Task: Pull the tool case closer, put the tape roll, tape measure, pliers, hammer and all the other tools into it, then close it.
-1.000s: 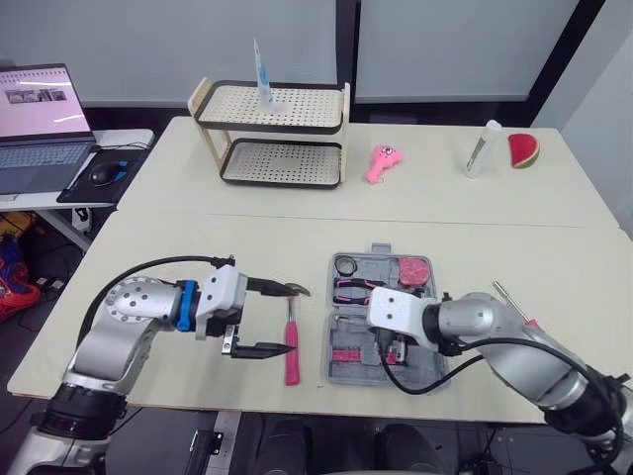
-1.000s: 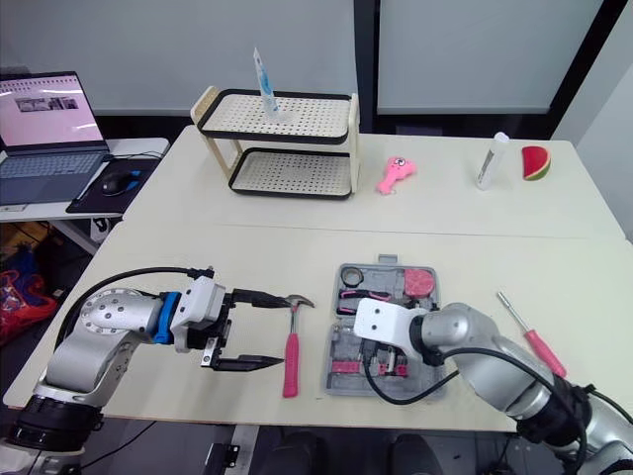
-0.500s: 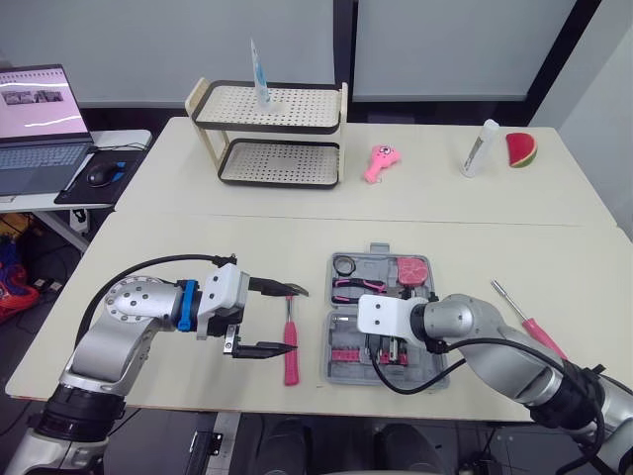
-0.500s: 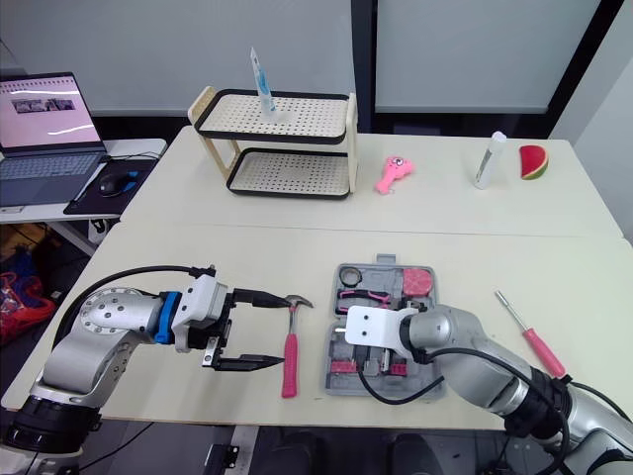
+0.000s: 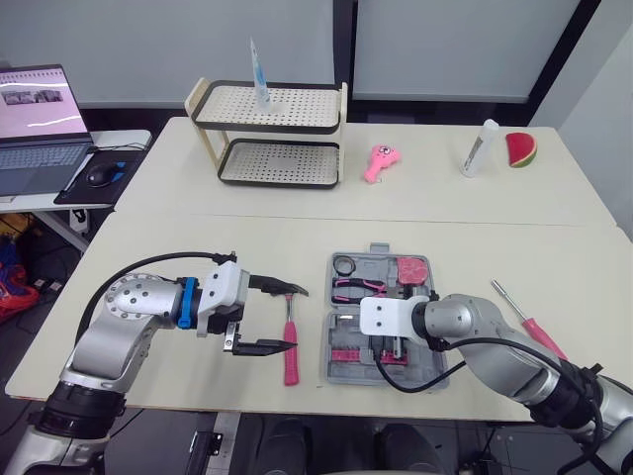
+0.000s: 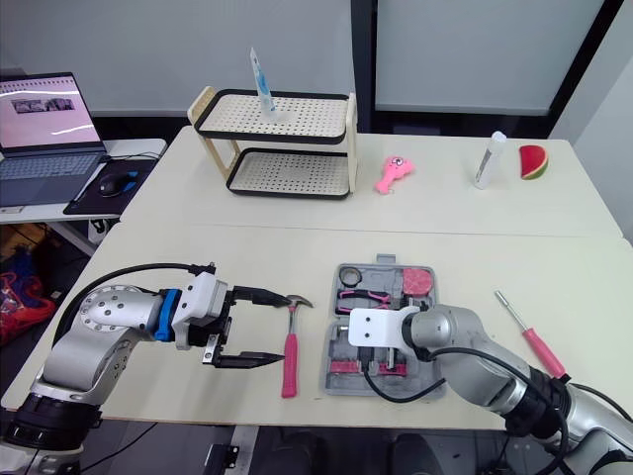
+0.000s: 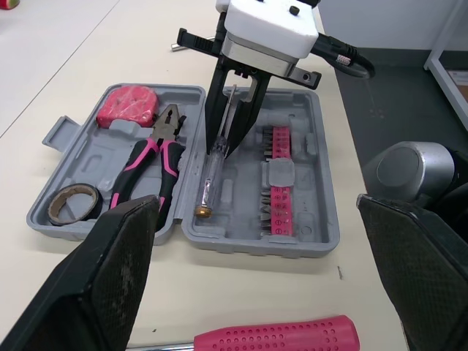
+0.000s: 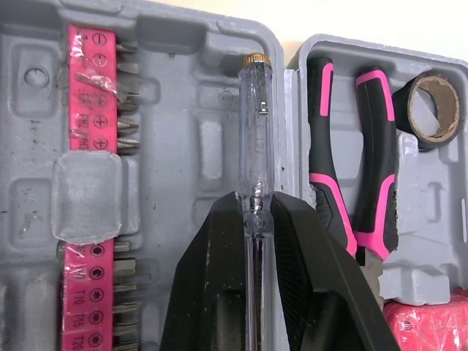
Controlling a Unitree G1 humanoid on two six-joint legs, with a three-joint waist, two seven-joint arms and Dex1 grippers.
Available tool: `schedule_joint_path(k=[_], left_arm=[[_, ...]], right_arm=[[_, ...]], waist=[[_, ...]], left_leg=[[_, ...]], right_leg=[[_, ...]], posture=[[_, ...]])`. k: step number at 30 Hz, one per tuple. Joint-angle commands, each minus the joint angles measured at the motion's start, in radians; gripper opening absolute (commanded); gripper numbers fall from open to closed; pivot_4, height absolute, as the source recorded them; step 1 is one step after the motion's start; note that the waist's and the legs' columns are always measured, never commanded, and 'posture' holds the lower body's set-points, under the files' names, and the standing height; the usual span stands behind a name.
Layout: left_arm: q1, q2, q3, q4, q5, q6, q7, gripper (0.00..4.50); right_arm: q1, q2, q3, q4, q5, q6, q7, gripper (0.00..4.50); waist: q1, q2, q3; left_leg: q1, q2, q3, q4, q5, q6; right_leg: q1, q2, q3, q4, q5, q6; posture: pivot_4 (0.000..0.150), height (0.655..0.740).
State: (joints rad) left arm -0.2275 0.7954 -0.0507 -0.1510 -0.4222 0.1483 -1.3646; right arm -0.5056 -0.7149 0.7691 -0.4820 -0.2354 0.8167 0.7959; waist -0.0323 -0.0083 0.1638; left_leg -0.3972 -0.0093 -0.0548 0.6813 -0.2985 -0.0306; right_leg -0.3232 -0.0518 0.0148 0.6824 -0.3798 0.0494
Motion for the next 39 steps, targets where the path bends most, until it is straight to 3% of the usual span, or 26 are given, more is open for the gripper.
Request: schedule_joint_path(k=[1, 13, 15, 22, 29, 39], left_arm=[[0.005, 0.007, 0.006, -0.01, 0.002, -0.011, -0.001, 4.5], [0.011, 0.006, 0.002, 0.0, 0.009, -0.016, -0.007, 4.5], [0.008, 0.004, -0.001, 0.004, 0.01, -0.016, -0.008, 4.5], [0.002, 0.003, -0.004, 0.008, 0.012, -0.016, -0.009, 4.5], [-0.002, -0.006, -0.013, 0.011, 0.015, -0.021, -0.009, 4.5], [-0.019, -0.013, -0.022, 0.007, 0.012, -0.018, -0.003, 4.5]], right_arm=[[0.011, 0.006, -0.008, -0.017, -0.023, -0.022, 0.014, 0.3], [0.028, 0.028, -0.057, -0.018, -0.047, -0.061, 0.017, 0.3], [0.031, 0.034, -0.059, -0.014, -0.05, -0.066, 0.019, 1.01], [0.04, 0.049, -0.064, 0.002, -0.07, -0.082, 0.022, 2.32], [0.076, 0.042, -0.119, -0.044, -0.047, -0.07, 0.038, 2.32], [0.111, 0.081, -0.138, 0.009, -0.062, -0.088, 0.025, 0.29]], waist=[[0.0, 0.0, 0.0], [0.0, 0.0, 0.0], [0.0, 0.0, 0.0], [0.0, 0.0, 0.0], [0.0, 0.0, 0.0], [-0.001, 0.0, 0.0]], left_leg=[[0.0, 0.0, 0.0, 0.0, 0.0, 0.0], [0.0, 0.0, 0.0, 0.0, 0.0, 0.0], [0.0, 0.0, 0.0, 0.0, 0.0, 0.0], [0.0, 0.0, 0.0, 0.0, 0.0, 0.0], [0.0, 0.0, 0.0, 0.0, 0.0, 0.0], [0.0, 0.0, 0.0, 0.0, 0.0, 0.0]], right_leg=[[0.0, 0.0, 0.0, 0.0, 0.0, 0.0], [0.0, 0.0, 0.0, 0.0, 0.0, 0.0], [0.0, 0.0, 0.0, 0.0, 0.0, 0.0], [0.0, 0.0, 0.0, 0.0, 0.0, 0.0], [0.0, 0.0, 0.0, 0.0, 0.0, 0.0], [0.0, 0.0, 0.0, 0.001, 0.0, 0.0]], posture=[[0.15, 0.74], [0.15, 0.74], [0.15, 0.74], [0.15, 0.74], [0.15, 0.74], [0.15, 0.74]])
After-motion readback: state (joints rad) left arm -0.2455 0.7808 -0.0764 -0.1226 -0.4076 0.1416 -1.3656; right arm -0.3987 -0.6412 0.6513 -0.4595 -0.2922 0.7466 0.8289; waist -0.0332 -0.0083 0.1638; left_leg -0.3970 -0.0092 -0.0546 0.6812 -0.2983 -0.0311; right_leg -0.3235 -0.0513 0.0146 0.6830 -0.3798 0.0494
